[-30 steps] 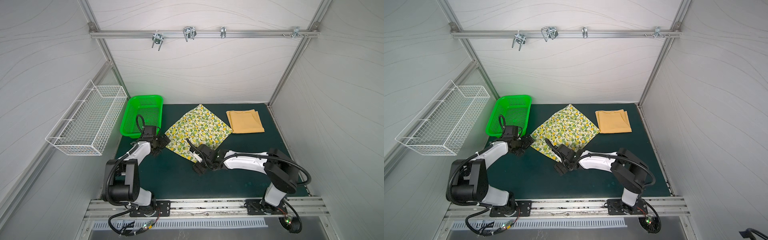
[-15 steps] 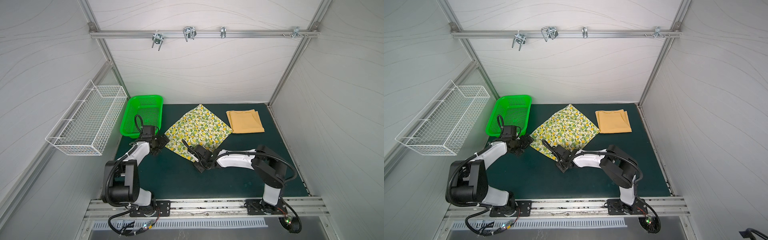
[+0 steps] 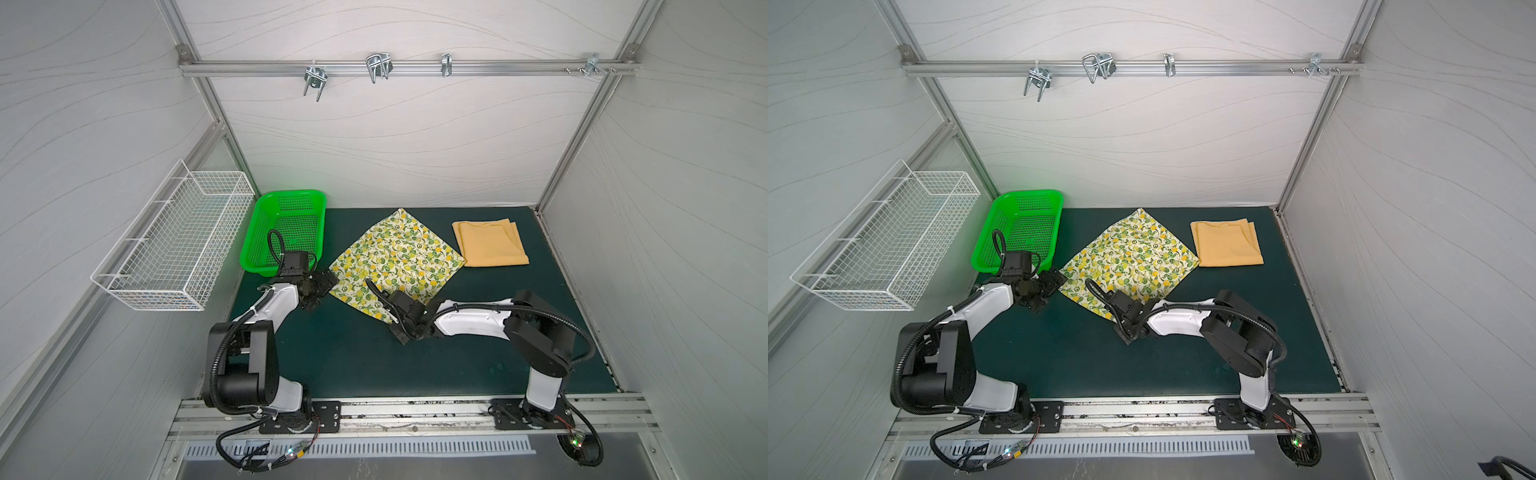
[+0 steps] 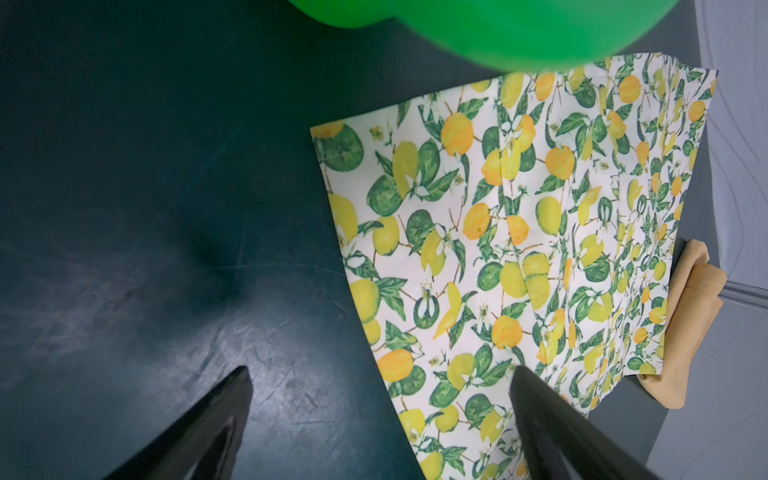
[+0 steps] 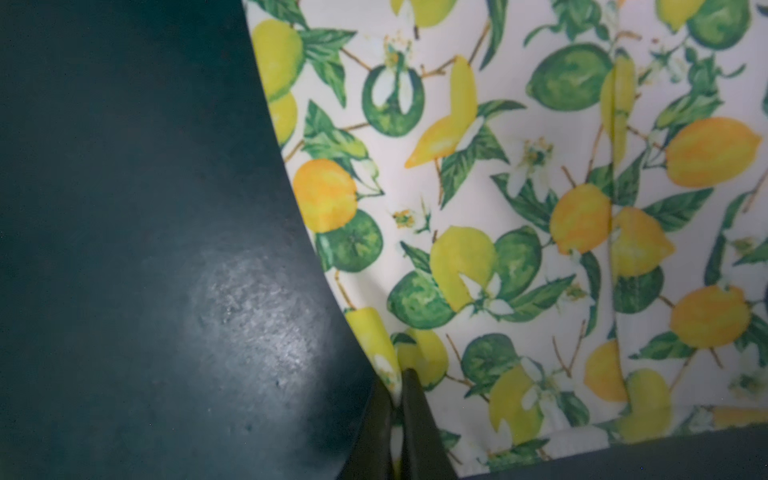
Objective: Fold and stack the skirts
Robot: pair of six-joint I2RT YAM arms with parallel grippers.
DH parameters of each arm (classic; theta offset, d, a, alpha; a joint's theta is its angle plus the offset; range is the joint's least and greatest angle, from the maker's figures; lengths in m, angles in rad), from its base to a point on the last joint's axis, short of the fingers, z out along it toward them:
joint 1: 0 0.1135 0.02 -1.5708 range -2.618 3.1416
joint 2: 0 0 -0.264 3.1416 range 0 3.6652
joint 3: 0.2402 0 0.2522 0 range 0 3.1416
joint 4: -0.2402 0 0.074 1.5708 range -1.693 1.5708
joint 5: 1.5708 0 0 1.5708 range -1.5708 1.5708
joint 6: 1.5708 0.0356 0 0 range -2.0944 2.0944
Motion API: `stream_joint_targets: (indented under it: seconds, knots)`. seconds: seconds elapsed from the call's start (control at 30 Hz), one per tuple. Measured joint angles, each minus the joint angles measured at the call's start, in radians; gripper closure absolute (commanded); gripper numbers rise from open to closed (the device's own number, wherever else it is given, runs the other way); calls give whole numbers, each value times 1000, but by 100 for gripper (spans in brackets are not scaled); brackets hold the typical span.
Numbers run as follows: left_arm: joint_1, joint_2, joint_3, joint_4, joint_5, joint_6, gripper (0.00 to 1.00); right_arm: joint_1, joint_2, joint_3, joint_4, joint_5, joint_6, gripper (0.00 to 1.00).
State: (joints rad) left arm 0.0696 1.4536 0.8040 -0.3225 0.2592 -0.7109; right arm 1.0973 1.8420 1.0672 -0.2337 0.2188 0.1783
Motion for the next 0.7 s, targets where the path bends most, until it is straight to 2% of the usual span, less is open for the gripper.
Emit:
stream_joint_targets:
  seconds: [0.23,0.47,0.7]
  knots:
    - [0,-8,-14,0,3,1,7,0,-84,-68,-48,-46,26,95]
    - [0,-15,-45,1,6,5,18,0,-183,-93,-110,-102,64,95]
    - [0,-33,-118,20,6,1,19,-32,-202,-109,-144,-138,92,96]
